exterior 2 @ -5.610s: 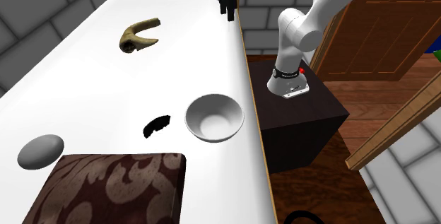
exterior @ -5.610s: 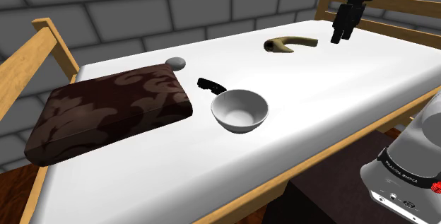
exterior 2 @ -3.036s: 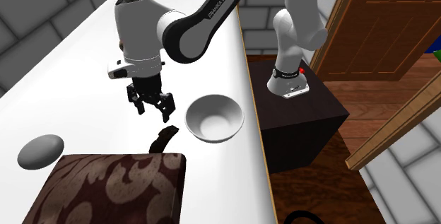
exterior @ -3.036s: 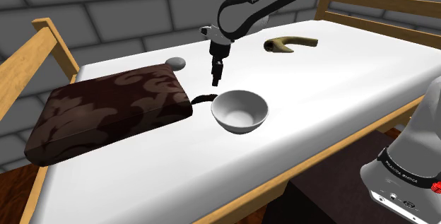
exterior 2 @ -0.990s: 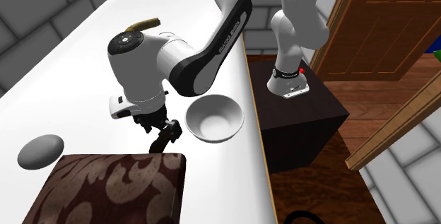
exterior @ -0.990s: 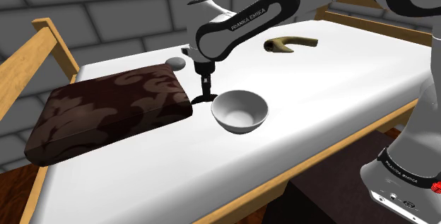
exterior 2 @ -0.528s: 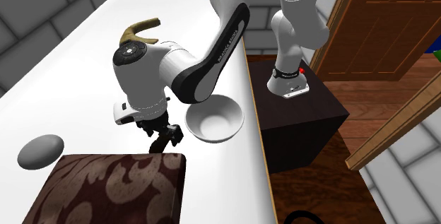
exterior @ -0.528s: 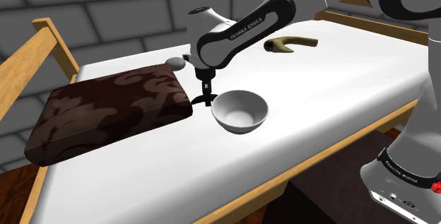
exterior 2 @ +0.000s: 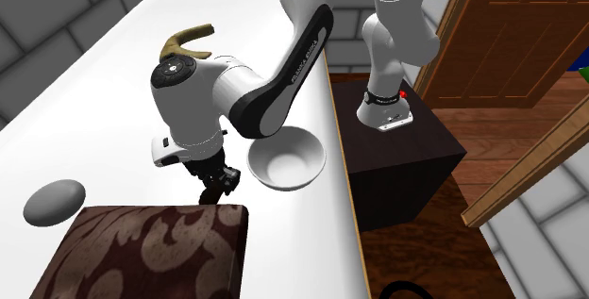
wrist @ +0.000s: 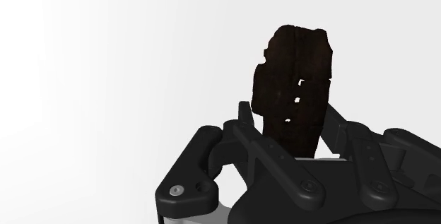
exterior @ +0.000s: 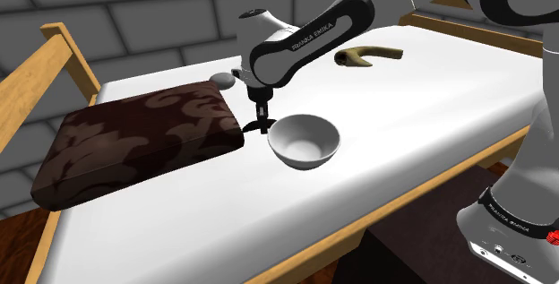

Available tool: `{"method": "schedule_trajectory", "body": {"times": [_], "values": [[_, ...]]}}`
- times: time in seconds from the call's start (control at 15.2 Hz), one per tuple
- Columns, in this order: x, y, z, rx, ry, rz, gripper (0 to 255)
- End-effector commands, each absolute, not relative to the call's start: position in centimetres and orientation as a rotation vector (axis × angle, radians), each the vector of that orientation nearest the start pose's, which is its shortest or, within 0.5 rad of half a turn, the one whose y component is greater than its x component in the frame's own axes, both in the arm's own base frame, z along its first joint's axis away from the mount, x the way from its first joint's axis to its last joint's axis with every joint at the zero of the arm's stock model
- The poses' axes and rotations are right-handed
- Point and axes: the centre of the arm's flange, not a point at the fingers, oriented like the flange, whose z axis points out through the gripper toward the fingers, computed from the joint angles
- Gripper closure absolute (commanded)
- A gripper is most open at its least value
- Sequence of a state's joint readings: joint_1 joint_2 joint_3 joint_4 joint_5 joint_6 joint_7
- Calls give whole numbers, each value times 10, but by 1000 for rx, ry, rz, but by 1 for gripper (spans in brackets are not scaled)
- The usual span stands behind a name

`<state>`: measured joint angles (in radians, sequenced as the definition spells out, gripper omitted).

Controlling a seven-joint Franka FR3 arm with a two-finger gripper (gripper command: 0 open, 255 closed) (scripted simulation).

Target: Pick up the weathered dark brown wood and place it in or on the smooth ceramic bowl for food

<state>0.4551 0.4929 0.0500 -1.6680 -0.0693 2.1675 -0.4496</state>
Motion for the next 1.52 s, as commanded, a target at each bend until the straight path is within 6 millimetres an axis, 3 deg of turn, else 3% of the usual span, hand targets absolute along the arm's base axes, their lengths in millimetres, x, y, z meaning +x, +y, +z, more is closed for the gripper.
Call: {"method": "schedule_trajectory", "body": {"times": [0.0, 0.33, 1.45], "values": [[595, 321, 321, -2796, -1505, -13, 255], [595, 321, 321, -2796, -1505, -13, 255], [595, 321, 411, -2796, -1505, -13, 255]]}}
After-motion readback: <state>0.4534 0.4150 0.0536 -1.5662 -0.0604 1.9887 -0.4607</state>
